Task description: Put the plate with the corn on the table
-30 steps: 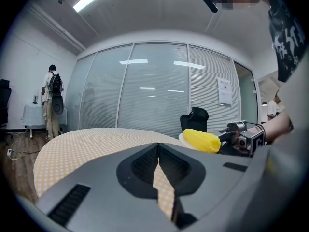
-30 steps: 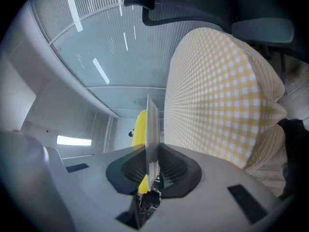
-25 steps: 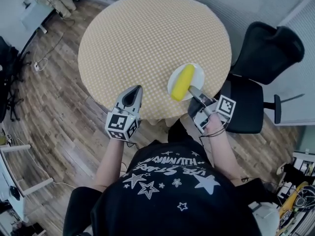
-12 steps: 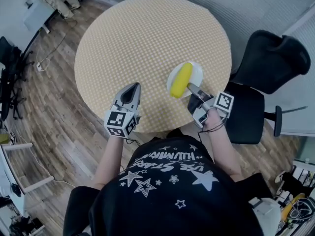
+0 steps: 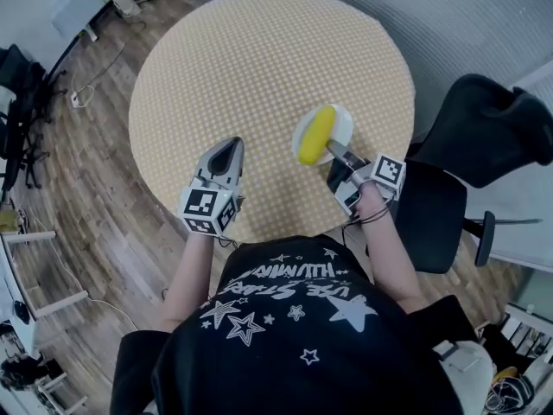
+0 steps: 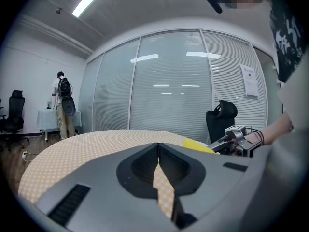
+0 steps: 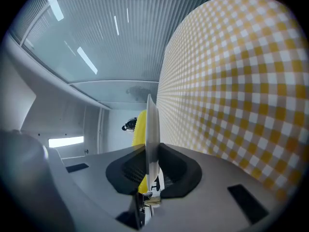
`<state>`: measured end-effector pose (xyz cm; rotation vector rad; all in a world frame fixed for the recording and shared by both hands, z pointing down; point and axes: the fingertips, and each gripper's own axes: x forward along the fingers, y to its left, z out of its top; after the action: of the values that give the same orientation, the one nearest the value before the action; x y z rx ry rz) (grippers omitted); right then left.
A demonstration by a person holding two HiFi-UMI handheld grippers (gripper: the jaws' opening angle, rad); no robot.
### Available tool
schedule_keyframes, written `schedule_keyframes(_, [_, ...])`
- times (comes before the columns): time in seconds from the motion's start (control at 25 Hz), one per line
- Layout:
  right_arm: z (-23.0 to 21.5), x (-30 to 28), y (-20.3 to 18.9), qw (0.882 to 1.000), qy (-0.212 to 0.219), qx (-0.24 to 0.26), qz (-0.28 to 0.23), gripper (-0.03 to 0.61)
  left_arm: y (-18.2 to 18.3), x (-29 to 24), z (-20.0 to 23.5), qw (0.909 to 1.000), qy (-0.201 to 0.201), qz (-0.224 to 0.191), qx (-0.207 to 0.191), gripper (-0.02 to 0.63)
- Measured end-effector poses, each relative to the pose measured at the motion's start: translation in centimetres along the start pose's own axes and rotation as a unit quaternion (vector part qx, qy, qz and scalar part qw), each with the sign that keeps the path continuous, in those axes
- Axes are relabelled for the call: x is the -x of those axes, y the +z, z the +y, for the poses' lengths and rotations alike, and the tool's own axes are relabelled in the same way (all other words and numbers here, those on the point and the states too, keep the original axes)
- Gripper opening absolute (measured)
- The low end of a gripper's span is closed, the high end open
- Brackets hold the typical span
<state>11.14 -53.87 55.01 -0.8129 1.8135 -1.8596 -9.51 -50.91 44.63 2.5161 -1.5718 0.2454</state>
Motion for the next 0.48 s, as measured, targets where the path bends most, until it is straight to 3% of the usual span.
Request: schedule_keyframes(0.48, [-3.3,-3.8,3.6,0.999,-0.034,-0.013,0.025,0.055,-0.3,-4.6,1.1,0.9996,0.017,0.022,0.002,0.008])
